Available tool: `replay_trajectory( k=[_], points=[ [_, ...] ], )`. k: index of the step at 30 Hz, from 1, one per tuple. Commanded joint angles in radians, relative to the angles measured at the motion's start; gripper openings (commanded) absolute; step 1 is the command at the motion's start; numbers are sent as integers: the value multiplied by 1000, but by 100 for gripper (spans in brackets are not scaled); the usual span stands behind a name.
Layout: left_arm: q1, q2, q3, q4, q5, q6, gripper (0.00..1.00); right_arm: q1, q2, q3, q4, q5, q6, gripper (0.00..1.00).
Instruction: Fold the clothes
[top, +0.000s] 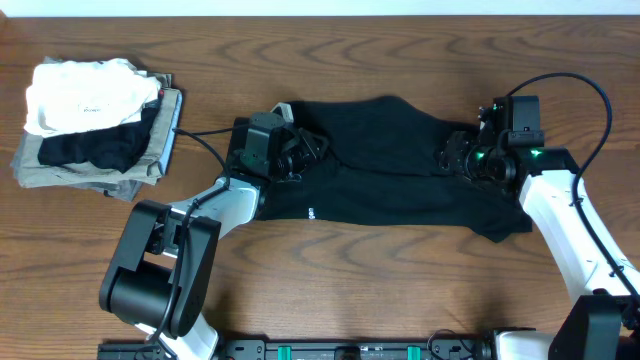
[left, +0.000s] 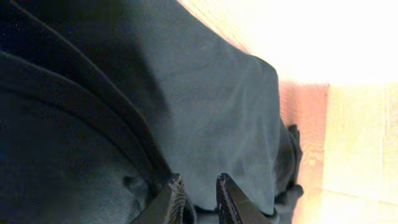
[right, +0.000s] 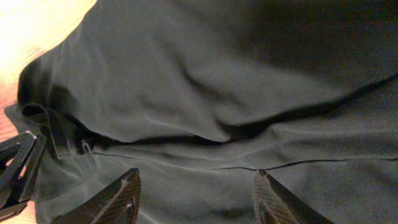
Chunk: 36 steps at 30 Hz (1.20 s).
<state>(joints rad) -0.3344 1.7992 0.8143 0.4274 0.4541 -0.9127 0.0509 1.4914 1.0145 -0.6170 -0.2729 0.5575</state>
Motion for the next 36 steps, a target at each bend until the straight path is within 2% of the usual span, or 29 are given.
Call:
replay_trajectory(
  k=[1, 5, 9, 11, 15, 18, 20, 22, 25, 28, 36],
  points=[
    [1, 13, 7, 5, -61, 21, 21, 8, -1, 6, -2, 7, -17, 57],
    [-3, 18, 7, 9, -109, 27, 21, 8, -1, 6, -2, 7, -17, 57],
    [-8, 25, 8, 41, -107, 107, 23, 8, -1, 6, -5, 7, -17, 56],
    [3, 9, 17, 46, -67, 156, 31, 8, -1, 6, -9, 7, -17, 57],
    [35, -72, 34, 25, 50, 160, 31, 8, -1, 6, -16, 7, -17, 57],
    [55, -169, 40, -144, 65, 153, 32, 8, -1, 6, -21, 8, -19, 57],
    [65, -243, 41, -330, 41, 159, 32, 8, -1, 6, -22, 12, -21, 57],
    [65, -278, 41, -448, 16, 164, 32, 8, -1, 6, -19, 16, -21, 57],
    [46, -280, 41, -546, 13, 176, 32, 8, -1, 6, 3, 15, -21, 57],
    [7, -238, 41, -543, 13, 175, 32, 8, -1, 6, 23, 14, -20, 57],
    [-35, -67, 41, -415, 10, 92, 33, 8, -1, 6, -12, 14, -15, 57]
  ],
)
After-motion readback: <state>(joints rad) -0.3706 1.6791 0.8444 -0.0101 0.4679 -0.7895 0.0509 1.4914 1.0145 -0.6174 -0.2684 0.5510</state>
